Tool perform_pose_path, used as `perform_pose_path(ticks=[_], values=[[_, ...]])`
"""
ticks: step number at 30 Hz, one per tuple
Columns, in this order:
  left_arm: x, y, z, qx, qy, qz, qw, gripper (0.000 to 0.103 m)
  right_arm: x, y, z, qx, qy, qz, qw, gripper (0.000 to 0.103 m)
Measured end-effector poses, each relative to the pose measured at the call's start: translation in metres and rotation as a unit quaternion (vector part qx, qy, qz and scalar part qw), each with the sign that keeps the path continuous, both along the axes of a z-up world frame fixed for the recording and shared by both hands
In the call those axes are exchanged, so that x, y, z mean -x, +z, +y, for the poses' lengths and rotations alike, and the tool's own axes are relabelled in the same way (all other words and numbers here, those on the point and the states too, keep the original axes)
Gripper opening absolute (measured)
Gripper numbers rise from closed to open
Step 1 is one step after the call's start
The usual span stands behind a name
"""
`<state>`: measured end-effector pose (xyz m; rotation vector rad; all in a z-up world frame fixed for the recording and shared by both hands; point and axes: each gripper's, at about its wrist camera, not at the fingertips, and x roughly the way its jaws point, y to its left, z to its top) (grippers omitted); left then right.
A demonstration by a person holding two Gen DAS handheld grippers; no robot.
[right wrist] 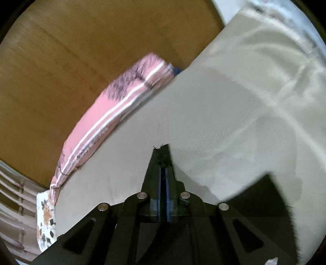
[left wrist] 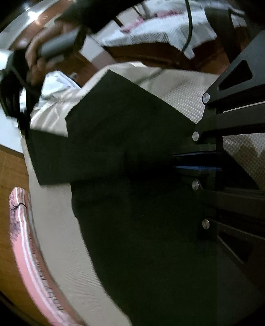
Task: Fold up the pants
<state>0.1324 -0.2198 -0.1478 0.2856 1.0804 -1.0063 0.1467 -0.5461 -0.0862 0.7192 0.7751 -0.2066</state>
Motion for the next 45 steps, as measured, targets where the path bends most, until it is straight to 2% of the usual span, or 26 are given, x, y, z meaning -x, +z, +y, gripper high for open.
perform_pose_path(ticks=[3, 6, 10, 13, 16, 21, 24, 29, 31, 34, 35, 38, 39, 42, 45], values=[[0.013, 0.004, -0.010, -0.033, -0.018, -0.055, 0.9978, 0.009, 0.045, 0.014, -0.015, 0.016, -0.029, 0.002, 0.999, 0.004], [0.023, 0.004, -0.014, -0.054, -0.031, -0.096, 0.9935, 0.009, 0.098, 0.008, -0.026, 0.021, -0.063, 0.024, 0.998, 0.004], [0.030, 0.001, -0.019, -0.066, -0.050, -0.125, 0.9887, 0.009, 0.159, -0.035, -0.038, 0.001, -0.108, 0.074, 0.991, 0.004], [0.031, 0.001, -0.023, -0.072, -0.054, -0.125, 0.9880, 0.009, 0.181, -0.067, -0.044, -0.017, -0.126, 0.093, 0.987, 0.003], [0.039, 0.001, -0.030, -0.087, -0.060, -0.141, 0.9844, 0.009, 0.189, -0.079, -0.044, -0.024, -0.133, 0.096, 0.986, 0.003], [0.050, 0.004, -0.032, -0.094, -0.067, -0.159, 0.9805, 0.009, 0.193, -0.062, -0.036, -0.006, -0.133, 0.074, 0.988, 0.003], [0.055, 0.003, -0.033, -0.094, -0.078, -0.161, 0.9794, 0.009, 0.190, -0.057, -0.035, 0.014, -0.128, 0.075, 0.989, 0.003], [0.060, 0.000, -0.036, -0.101, -0.082, -0.175, 0.9759, 0.009, 0.191, -0.081, -0.041, 0.008, -0.136, 0.104, 0.985, 0.003], [0.058, 0.000, -0.034, -0.093, -0.080, -0.166, 0.9785, 0.009, 0.192, -0.088, -0.041, 0.004, -0.141, 0.109, 0.984, 0.002], [0.050, 0.002, -0.030, -0.077, -0.072, -0.137, 0.9849, 0.014, 0.190, -0.088, -0.038, 0.015, -0.137, 0.117, 0.983, 0.003], [0.046, 0.003, -0.028, -0.070, -0.068, -0.124, 0.9875, 0.019, 0.190, -0.088, -0.038, 0.011, -0.138, 0.116, 0.983, 0.009], [0.037, 0.011, -0.019, -0.034, -0.057, -0.076, 0.9949, 0.027, 0.189, -0.085, -0.040, 0.001, -0.140, 0.115, 0.983, 0.042], [0.035, 0.015, -0.016, -0.025, -0.053, -0.069, 0.9959, 0.033, 0.190, -0.082, -0.039, 0.002, -0.141, 0.113, 0.984, 0.047], [0.025, 0.035, 0.007, 0.025, -0.031, -0.054, 0.9977, 0.042, 0.190, -0.069, -0.034, 0.029, -0.149, 0.115, 0.982, 0.047], [0.006, 0.053, 0.038, 0.062, 0.006, -0.047, 0.9969, 0.047, 0.185, -0.045, -0.026, 0.076, -0.151, 0.114, 0.979, 0.047]])
